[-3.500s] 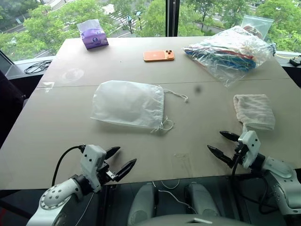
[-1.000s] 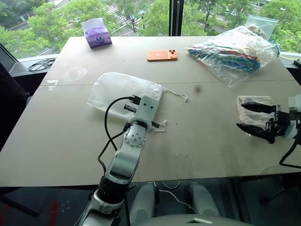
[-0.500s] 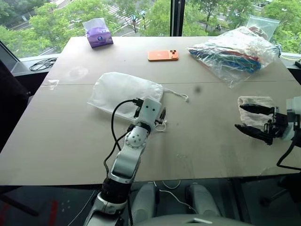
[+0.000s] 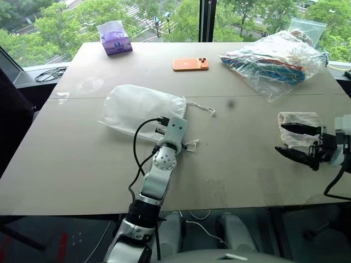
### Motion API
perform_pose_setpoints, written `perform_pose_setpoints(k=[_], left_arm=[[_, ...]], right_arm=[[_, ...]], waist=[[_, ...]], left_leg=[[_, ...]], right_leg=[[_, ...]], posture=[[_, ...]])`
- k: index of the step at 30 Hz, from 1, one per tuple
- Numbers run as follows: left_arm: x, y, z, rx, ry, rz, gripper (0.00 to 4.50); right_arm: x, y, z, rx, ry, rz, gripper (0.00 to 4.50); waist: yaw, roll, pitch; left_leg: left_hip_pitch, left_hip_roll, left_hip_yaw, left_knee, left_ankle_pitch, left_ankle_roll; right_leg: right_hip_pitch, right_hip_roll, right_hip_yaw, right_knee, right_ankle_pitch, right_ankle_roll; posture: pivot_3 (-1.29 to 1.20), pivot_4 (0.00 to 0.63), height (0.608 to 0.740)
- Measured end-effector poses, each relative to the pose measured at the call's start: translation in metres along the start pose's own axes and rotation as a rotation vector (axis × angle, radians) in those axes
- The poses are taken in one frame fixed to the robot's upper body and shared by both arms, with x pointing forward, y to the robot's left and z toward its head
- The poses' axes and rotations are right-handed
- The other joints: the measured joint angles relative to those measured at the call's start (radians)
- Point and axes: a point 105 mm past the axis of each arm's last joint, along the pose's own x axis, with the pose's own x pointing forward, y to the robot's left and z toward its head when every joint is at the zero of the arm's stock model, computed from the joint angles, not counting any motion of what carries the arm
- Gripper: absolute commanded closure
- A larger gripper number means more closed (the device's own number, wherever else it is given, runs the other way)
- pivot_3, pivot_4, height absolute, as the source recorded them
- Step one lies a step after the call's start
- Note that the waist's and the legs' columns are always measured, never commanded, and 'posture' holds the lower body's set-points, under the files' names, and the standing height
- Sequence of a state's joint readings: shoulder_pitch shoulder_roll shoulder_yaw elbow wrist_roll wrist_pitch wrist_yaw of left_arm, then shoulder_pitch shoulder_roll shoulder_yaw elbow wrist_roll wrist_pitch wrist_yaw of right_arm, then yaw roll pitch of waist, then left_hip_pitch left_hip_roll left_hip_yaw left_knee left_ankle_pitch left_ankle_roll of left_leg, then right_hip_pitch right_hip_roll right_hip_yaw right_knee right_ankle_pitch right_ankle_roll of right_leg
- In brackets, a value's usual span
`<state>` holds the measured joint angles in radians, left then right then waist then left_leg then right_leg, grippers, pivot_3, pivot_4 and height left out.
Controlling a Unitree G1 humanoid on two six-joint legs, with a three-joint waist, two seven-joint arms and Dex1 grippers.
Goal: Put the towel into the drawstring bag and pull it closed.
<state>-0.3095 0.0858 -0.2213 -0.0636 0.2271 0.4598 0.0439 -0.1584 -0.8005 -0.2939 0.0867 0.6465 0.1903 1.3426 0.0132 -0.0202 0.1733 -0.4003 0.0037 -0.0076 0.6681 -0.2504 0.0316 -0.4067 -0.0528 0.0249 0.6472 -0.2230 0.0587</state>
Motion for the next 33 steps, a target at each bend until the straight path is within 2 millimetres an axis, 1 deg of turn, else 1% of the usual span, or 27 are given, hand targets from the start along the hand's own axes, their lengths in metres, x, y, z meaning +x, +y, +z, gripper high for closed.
perform_pose_setpoints(k=[5,9,12,13,15,16,19,22,25,29,31,33], left_arm=[[-0.002,0.005,0.001,-0.005,-0.035,0.018,4.38],[-0.004,0.011,0.009,-0.002,-0.095,0.024,4.38],[-0.009,0.019,0.024,-0.051,-0.174,0.003,4.38],[-0.013,0.025,0.036,-0.114,-0.228,-0.024,4.38],[-0.02,0.035,0.053,-0.177,-0.304,-0.047,4.38],[-0.026,0.04,0.067,-0.202,-0.362,-0.079,4.38],[-0.032,0.043,0.078,-0.252,-0.403,-0.159,4.38],[-0.036,0.039,0.078,-0.326,-0.387,-0.272,4.38],[-0.04,0.041,0.081,-0.411,-0.372,-0.378,4.38],[-0.043,0.045,0.08,-0.452,-0.354,-0.449,4.38],[-0.047,0.047,0.074,-0.471,-0.32,-0.508,4.38],[-0.052,0.05,0.064,-0.473,-0.278,-0.548,4.38]], right_arm=[[0.0,0.0,0.0,-0.001,0.001,-0.005,0.0],[0.0,-0.001,0.0,-0.002,0.001,-0.01,0.0],[0.0,-0.002,0.0,-0.003,0.001,-0.016,0.0],[0.001,-0.002,0.001,-0.005,0.0,-0.018,0.0],[0.001,-0.001,0.002,-0.01,-0.001,-0.021,0.0],[0.001,-0.002,0.001,-0.011,-0.001,-0.033,0.0],[0.0,-0.006,-0.003,-0.042,0.032,-0.085,0.0],[-0.002,-0.017,-0.011,-0.093,0.077,-0.192,0.0],[-0.004,-0.025,-0.015,-0.114,0.108,-0.276,0.0],[-0.004,-0.026,-0.019,-0.111,0.099,-0.308,0.0],[-0.003,-0.022,-0.021,-0.106,0.095,-0.312,0.0],[0.0,-0.016,-0.02,-0.101,0.078,-0.292,0.0]], waist=[[0.001,0.0,0.0],[0.001,0.0,0.0],[0.0,0.0,0.0],[0.0,0.0,0.0],[0.001,0.0,0.0],[0.001,0.0,0.0],[0.001,0.0,0.0],[0.0,0.0,0.0],[0.0,0.0,0.0],[-0.002,0.0,0.0],[-0.003,0.0,0.0],[-0.005,0.0,0.0]], left_leg=[[0.0,0.0,0.0,0.0,0.0,0.0],[0.0,0.0,0.0,0.0,0.0,0.0],[0.0,0.0,0.0,0.0,0.0,0.0],[0.0,0.001,0.0,0.0,0.0,0.0],[0.0,0.001,0.0,0.0,0.0,0.0],[0.0,0.001,0.0,0.0,0.0,0.0],[0.0,0.0,0.001,0.0,0.0,0.0],[0.0,0.0,0.001,0.0,0.0,0.0],[0.0,0.0,0.0,0.0,0.0,0.0],[0.0,0.0,0.0,0.0,0.0,0.0],[0.0,0.001,0.001,0.0,0.0,0.0],[0.0,0.001,0.001,0.0,0.0,0.0]], right_leg=[[0.0,0.0,0.0,0.0,0.0,0.0],[0.0,0.0,0.0,0.0,0.0,0.0],[0.0,-0.001,0.0,0.0,0.0,0.0],[0.0,-0.001,0.0,0.0,0.0,0.0],[0.0,-0.001,-0.001,0.0,0.0,0.0],[0.0,-0.001,-0.001,0.0,0.0,0.0],[0.0,-0.001,0.0,0.0,0.0,0.0],[0.0,0.0,0.0,0.0,0.0,0.0],[0.0,0.001,-0.001,0.0,0.0,0.0],[0.0,0.001,0.0,0.0,0.0,0.0],[0.0,0.001,0.0,0.0,0.0,0.0],[0.0,0.002,0.0,0.0,0.0,0.0]], posture=[[0.0,0.15,0.74],[0.0,0.15,0.74],[0.0,0.15,0.74],[0.0,0.15,0.74],[0.0,0.15,0.74],[0.0,0.15,0.74],[0.0,0.15,0.74],[0.0,0.15,0.74],[0.0,0.15,0.74],[0.0,0.15,0.74],[0.0,0.15,0.74],[0.0,0.15,0.74]])
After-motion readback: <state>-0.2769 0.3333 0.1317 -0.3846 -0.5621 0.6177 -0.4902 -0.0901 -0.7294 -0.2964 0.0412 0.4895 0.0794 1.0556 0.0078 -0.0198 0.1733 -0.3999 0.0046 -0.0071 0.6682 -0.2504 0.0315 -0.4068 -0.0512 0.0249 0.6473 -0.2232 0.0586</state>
